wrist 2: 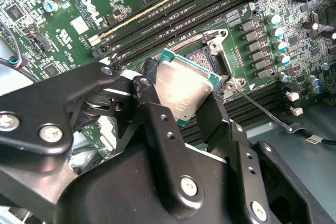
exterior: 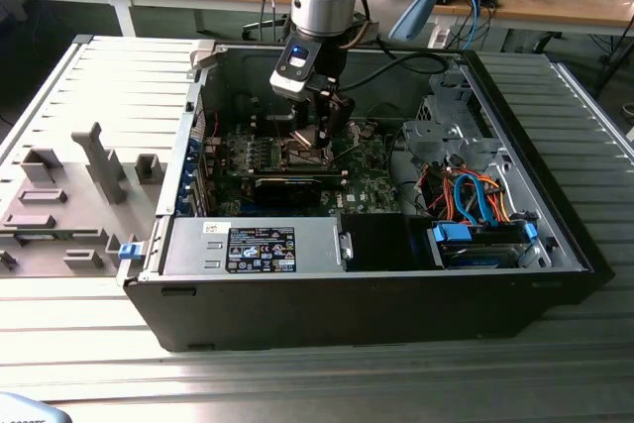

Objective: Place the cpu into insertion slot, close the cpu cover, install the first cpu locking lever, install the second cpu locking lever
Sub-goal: 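Place the cpu into insertion slot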

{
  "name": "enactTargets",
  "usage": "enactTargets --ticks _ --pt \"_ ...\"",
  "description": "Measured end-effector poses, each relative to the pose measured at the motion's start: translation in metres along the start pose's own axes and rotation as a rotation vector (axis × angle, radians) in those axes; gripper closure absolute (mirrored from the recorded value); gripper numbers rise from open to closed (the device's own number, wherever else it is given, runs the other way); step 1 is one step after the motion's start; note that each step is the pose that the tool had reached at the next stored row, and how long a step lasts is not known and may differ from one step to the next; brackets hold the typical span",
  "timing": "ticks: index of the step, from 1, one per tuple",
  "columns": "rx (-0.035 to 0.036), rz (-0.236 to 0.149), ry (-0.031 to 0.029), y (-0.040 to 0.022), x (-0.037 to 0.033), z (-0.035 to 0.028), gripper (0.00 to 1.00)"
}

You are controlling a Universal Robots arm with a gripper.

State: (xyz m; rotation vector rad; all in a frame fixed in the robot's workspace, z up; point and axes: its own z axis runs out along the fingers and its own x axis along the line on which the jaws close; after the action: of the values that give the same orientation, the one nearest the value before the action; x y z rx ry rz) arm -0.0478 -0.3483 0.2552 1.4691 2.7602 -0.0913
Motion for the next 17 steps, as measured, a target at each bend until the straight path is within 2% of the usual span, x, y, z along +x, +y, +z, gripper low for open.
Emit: enactTargets --ticks 17 --pt "0.0004 0.009 0.0004 0.0 0.0 0.0 0.45"
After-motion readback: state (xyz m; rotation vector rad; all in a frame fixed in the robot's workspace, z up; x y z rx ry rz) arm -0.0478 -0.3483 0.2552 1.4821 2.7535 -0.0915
